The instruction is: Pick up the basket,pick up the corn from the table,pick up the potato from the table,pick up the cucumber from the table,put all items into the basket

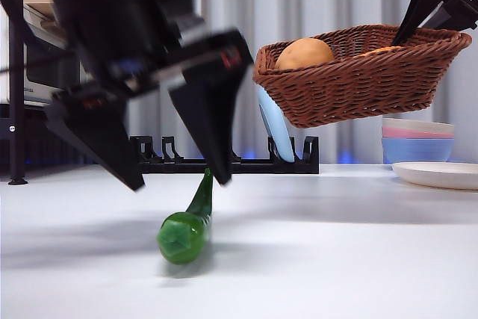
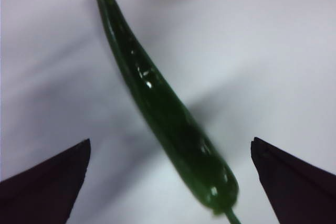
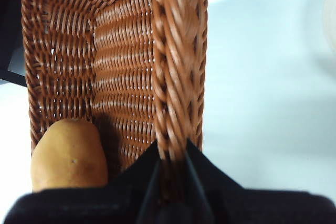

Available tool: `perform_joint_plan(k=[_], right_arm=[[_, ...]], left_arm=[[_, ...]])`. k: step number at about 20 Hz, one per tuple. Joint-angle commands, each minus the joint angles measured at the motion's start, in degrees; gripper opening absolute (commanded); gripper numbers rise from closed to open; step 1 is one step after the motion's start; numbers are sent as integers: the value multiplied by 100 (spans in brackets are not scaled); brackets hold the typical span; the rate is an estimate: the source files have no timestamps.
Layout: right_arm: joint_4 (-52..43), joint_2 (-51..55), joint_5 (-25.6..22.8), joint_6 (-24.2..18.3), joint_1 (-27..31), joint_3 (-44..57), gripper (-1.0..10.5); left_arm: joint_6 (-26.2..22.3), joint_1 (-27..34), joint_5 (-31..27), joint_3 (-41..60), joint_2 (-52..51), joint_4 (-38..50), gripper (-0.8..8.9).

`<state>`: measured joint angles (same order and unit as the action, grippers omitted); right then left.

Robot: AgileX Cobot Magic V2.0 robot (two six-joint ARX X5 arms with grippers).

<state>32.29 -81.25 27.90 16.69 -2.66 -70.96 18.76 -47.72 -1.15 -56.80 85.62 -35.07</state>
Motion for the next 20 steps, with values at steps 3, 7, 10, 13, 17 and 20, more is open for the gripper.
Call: perform_joint_plan(k=[3,7,10,13,17,20], right_arm=[[-92,-9,66,33,0,-7,-16],[-92,-9,68,31,0,-9,-16],[-90,-9,68,31,0,-9,-16],[-55,-9,68,31,0,-9,-16],[-46,-9,70,11,-2,-7,-16],[-50,-9,68,13,-4,-9,-16]], left_arm=[[76,63,-35,26,533,302,530],[74,81,-42,26,809,417,524],[48,94,-35,26,918,417,356],[-212,83,0,26,925,350,38],[-1082,87,372,17,787,-306,-8],[-2057,90,1016,-46,136,-1222,-7]])
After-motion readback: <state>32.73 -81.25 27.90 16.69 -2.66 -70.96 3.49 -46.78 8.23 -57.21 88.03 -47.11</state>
